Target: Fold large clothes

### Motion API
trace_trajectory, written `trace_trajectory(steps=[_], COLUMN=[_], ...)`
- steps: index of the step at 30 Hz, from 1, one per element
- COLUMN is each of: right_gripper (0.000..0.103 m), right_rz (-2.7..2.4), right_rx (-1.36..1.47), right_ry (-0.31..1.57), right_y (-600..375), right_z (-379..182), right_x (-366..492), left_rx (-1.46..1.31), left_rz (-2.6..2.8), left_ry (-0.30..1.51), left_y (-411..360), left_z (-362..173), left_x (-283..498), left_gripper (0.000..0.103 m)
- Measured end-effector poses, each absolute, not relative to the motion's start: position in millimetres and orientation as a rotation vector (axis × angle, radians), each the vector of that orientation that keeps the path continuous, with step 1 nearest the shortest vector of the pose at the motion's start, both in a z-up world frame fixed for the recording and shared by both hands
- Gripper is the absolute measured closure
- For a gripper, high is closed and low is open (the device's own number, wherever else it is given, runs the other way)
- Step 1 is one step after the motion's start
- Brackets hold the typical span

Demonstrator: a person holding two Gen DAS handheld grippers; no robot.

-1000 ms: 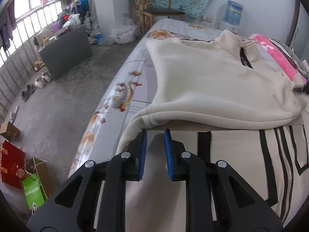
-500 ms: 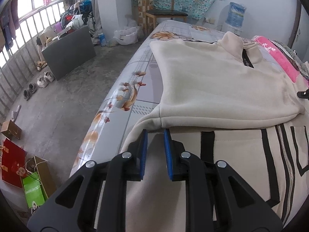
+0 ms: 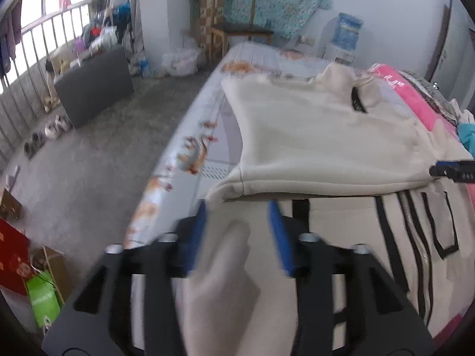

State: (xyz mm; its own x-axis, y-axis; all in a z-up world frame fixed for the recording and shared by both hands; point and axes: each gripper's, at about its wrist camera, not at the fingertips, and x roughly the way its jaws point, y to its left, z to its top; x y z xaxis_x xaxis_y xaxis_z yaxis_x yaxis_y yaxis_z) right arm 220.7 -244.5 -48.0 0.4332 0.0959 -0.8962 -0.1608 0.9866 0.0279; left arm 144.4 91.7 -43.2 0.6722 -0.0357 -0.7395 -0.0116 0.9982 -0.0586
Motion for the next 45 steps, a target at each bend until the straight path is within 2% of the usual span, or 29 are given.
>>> trace_trajectory(steps=[2, 5, 7, 11, 16, 21, 24, 31, 33, 34, 36, 45], right_gripper=[0.054, 0.047, 0.041, 0.041, 0.040, 0.038, 0.031, 0.026, 0.015, 0.013, 0.006, 0.006], right_rz=[0.190, 0.214, 0.183, 0.114, 0.098, 0.031, 0.001, -0.062, -0.057, -0.058, -0.072, -0.142], right_rx=[-0.090, -0.147, -0.212, -0.210, -0.107, 0.020, 0.058, 0.128, 0.099, 0.071, 0.025, 0.082], right_ry=[1.075, 1.100, 1.082, 1.097, 1.053, 1.077, 1.086, 1.123, 1.105, 1.107, 1.113, 1.087], right_y=[-232, -209, -205, -203, -218, -240, -247, -255, -251, -246, -239, -240], right_z=[-40, -59, -72, -56, -32, -40, -49, -80, -82, -84, -87, -89], right_x=[213, 210, 222, 212, 182, 159, 142, 129, 130, 130, 131, 126], left_rx=[-0.026, 0.009, -0.004, 0.014, 0.046, 0.056, 0.060, 0.104, 0.086, 0.072, 0.068, 0.079], left_rz=[-0.013, -0.009, -0.019, -0.017, -0.050, -0.119, -0.140, -0.124, -0.098, -0.099, -0.105, -0.113], left_ry=[0.799, 0.808, 0.829, 0.842, 0.855, 0.892, 0.932, 1.062, 1.043, 1.049, 1.040, 1.003], left_y=[92, 88, 86, 73, 39, -7, -32, -65, -59, -57, -55, -54], left_z=[-31, -22, -18, -5, 3, -4, -19, -71, -73, -75, -76, -75], left_x=[132, 123, 124, 133, 169, 204, 222, 242, 238, 238, 237, 231], left_gripper=[0.040, 0.031, 0.028, 0.019, 0.019, 0.019, 0.018, 0.017, 0.010, 0.008, 0.008, 0.007])
